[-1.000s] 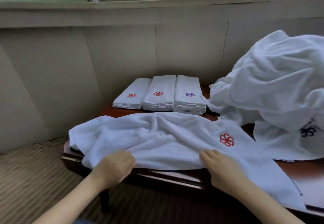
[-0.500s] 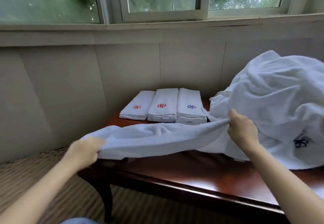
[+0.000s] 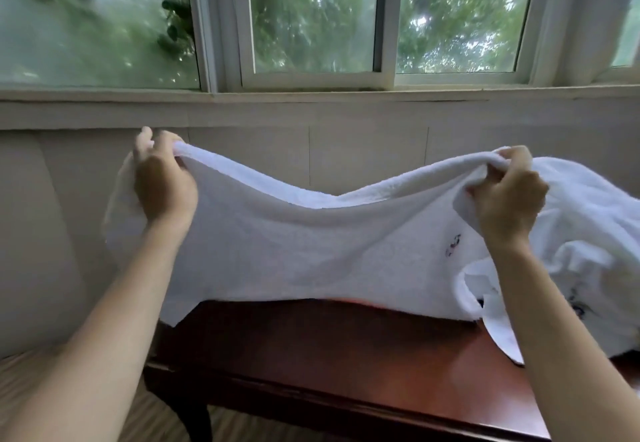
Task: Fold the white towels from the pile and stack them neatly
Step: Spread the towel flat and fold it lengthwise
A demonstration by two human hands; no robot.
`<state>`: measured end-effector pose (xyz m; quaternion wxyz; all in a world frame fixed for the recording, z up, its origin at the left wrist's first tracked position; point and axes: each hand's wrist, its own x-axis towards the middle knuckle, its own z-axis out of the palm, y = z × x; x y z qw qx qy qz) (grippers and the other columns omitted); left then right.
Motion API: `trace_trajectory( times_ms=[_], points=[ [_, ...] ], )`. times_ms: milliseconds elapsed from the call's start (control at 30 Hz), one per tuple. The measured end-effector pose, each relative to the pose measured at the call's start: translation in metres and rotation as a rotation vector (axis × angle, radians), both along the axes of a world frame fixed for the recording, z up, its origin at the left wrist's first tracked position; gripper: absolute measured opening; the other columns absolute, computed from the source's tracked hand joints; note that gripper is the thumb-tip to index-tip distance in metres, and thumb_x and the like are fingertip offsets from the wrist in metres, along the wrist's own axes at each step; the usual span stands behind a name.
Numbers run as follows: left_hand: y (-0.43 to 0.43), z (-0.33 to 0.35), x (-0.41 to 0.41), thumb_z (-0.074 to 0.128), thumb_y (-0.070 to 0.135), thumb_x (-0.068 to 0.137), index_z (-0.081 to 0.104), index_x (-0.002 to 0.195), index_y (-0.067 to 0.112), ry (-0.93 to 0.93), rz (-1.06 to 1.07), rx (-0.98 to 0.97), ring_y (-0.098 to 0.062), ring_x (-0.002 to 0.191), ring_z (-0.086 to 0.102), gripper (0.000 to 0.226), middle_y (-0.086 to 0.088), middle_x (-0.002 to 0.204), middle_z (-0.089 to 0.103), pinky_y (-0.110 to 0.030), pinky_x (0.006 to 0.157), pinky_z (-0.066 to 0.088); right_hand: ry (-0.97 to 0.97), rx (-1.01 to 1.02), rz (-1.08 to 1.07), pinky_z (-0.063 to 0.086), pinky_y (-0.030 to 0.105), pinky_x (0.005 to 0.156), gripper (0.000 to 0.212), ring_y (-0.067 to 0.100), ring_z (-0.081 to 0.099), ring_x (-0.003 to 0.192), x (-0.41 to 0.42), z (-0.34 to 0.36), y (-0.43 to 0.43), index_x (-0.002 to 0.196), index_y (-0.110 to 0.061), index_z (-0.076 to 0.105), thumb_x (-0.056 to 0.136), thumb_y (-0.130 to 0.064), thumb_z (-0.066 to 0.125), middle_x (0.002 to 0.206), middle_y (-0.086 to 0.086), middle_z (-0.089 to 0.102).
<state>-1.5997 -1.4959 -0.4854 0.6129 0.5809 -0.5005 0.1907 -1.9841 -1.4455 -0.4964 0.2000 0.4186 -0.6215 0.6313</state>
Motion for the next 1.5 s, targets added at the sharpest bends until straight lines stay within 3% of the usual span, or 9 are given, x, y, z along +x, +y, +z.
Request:
trace_trajectory(
  times_ms=[200, 267, 333, 400, 500, 600, 733, 1133, 1500],
  points=[
    [-0.056, 0.013, 0.004, 0.034, -0.003, 0.091, 0.057, 0.116, 0.000, 0.027, 0.011, 0.022, -0.035, 0.135, 0.034, 0.034, -0.021, 0.152, 0.026, -0.038, 0.106, 0.030, -0.089, -0.102, 0.102, 0.029, 0.031, 0.069, 0.020, 0.041, 0.056, 0.093, -0.004, 0.015, -0.045, 0.107, 0.001, 0.051, 0.094, -0.009, 0.041, 0.101, 0.028, 0.060],
    [-0.090, 0.002, 0.004, 0.035, -0.003, 0.092, 0.053, 0.122, -0.002, 0.029, -0.035, 0.136, -0.034, 0.141, 0.026, 0.036, -0.020, 0.155, 0.022, -0.037, 0.110, 0.026, -0.017, 0.060, 0.204, 0.031, 0.034, 0.088, 0.027, 0.041, 0.047, 0.119, -0.005, 0.000, -0.076, 0.120, 0.001, 0.047, 0.096, -0.011, 0.044, 0.129, 0.030, 0.047],
    [-0.120, -0.022, -0.002, 0.039, 0.003, 0.096, 0.036, 0.140, -0.003, -0.025, -0.157, 0.380, -0.035, 0.146, 0.012, 0.044, -0.023, 0.158, 0.003, -0.035, 0.115, 0.015, 0.076, 0.354, 0.350, 0.025, 0.026, 0.103, 0.054, 0.036, 0.025, 0.139, -0.004, -0.030, -0.103, 0.143, -0.007, 0.031, 0.093, -0.011, 0.052, 0.155, 0.026, 0.008],
    [-0.137, -0.059, -0.014, 0.043, 0.016, 0.100, 0.014, 0.149, -0.002, -0.087, -0.278, 0.665, -0.038, 0.146, 0.004, 0.060, -0.024, 0.156, -0.017, -0.036, 0.116, 0.010, 0.231, 0.736, 0.422, 0.027, 0.029, 0.107, 0.073, 0.037, 0.022, 0.140, -0.004, -0.075, -0.123, 0.150, -0.018, 0.014, 0.091, -0.012, 0.057, 0.155, 0.021, -0.018],
    [-0.131, -0.128, -0.039, 0.039, 0.033, 0.101, 0.011, 0.153, 0.010, -0.136, -0.328, 0.884, -0.038, 0.144, 0.014, 0.063, -0.014, 0.157, -0.022, -0.041, 0.114, 0.021, 0.383, 1.104, 0.409, 0.036, 0.034, 0.103, 0.053, 0.032, 0.040, 0.131, -0.002, -0.155, -0.129, 0.144, -0.020, 0.031, 0.095, -0.022, 0.050, 0.157, 0.014, 0.009],
    [-0.096, -0.210, -0.066, 0.031, 0.052, 0.099, 0.022, 0.151, 0.027, -0.363, -0.296, 1.095, -0.032, 0.147, 0.004, 0.058, -0.008, 0.160, -0.010, -0.049, 0.115, 0.013, 0.386, 1.238, 0.416, 0.041, 0.034, 0.093, 0.021, 0.025, 0.052, 0.117, 0.011, -0.220, -0.110, 0.106, -0.019, 0.053, 0.098, -0.029, 0.036, 0.134, 0.008, 0.050],
    [-0.060, -0.275, -0.069, 0.014, 0.070, 0.091, 0.009, 0.149, 0.045, -0.459, -0.235, 1.435, -0.026, 0.147, -0.005, 0.064, 0.004, 0.161, -0.006, -0.062, 0.110, 0.002, 0.432, 1.305, 0.400, 0.013, 0.048, 0.114, 0.045, 0.017, 0.013, 0.145, 0.009, -0.258, -0.094, 0.146, -0.030, 0.026, 0.102, -0.040, 0.020, 0.158, -0.005, 0.014],
    [-0.104, -0.262, -0.064, 0.011, 0.069, 0.092, -0.001, 0.148, 0.048, -0.513, -0.278, 1.458, -0.020, 0.148, -0.007, 0.062, 0.010, 0.160, -0.013, -0.065, 0.110, 0.001, 0.328, 1.389, 0.284, -0.003, 0.062, 0.110, 0.069, 0.025, -0.012, 0.146, 0.018, -0.266, -0.073, 0.150, -0.039, 0.003, 0.089, -0.070, 0.013, 0.160, -0.007, -0.009],
    [-0.160, -0.255, -0.075, 0.012, 0.059, 0.098, 0.011, 0.150, 0.042, -0.520, -0.354, 1.429, -0.023, 0.148, -0.001, 0.055, 0.007, 0.161, -0.006, -0.064, 0.110, 0.002, 0.274, 1.430, 0.249, -0.003, 0.069, 0.106, 0.074, 0.029, -0.011, 0.146, 0.010, -0.263, -0.133, 0.149, -0.042, -0.005, 0.085, -0.076, 0.008, 0.159, -0.006, -0.016]
  ],
)
